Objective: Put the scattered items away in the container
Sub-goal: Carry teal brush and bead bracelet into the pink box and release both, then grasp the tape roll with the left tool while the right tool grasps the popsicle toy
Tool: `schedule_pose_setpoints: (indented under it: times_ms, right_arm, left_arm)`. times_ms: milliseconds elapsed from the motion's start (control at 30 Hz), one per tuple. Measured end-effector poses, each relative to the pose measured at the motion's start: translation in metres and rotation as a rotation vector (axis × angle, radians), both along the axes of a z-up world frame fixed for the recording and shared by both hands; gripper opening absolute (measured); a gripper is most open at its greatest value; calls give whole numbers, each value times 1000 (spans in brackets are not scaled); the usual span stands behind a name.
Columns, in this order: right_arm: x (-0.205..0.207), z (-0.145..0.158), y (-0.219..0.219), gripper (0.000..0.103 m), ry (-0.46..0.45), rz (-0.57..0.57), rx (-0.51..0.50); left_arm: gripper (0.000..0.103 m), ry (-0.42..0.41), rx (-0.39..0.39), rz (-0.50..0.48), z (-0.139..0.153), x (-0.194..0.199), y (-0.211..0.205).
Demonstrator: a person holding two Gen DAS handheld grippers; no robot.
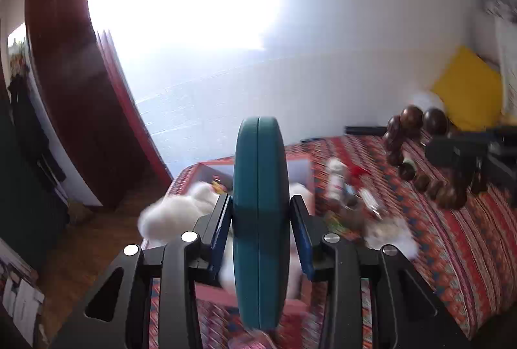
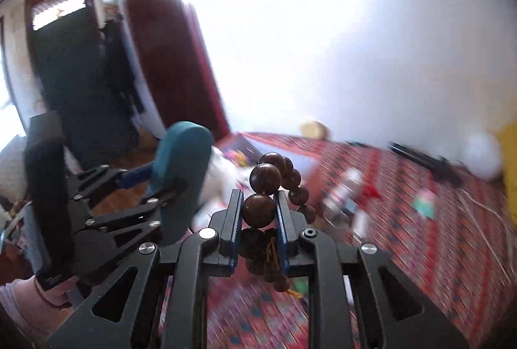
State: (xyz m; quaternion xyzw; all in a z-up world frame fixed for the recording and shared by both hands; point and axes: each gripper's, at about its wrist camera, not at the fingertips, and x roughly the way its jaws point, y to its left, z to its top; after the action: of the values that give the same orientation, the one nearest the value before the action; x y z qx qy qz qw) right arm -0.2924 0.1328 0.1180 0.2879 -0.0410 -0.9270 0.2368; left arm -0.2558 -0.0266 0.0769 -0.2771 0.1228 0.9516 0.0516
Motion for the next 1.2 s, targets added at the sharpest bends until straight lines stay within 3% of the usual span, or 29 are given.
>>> schedule_pose_setpoints:
  times_ms: [233,467,533,567,600,700,1000,1200]
  right_arm:
    - [-103,-8,-78,17,-14,50,24]
    - [-203,-53,-138,20,-42,61,125]
    - [-214,-57,-137,29,-32,3,142]
    - [-214,-57,-133,31,-29,-10,128]
    - [-211,-56,-125,37,-31,-7,91]
    - [-188,-53,-87,55,-56,7,-24]
    - [-56,-55,87,65,-88,-193,-137]
    - [35,-96,181,66,-171,-342,-139]
  left_arm:
    - [34,-87,59,38,-5,-125,-55]
    - [33,-129,54,115,-26,-203,-78]
    - [48,-114,60,135,-19,-207,-85]
    - [64,-94,57,141,-15,-205,-85]
    - [77,-73,54,145,-11,-199,-85]
    - [81,-51,54,109,-2,-171,-72]
    - [83,-104,85,-71,-12,-62,22]
    - [83,-210,90,-202,-67,18,114]
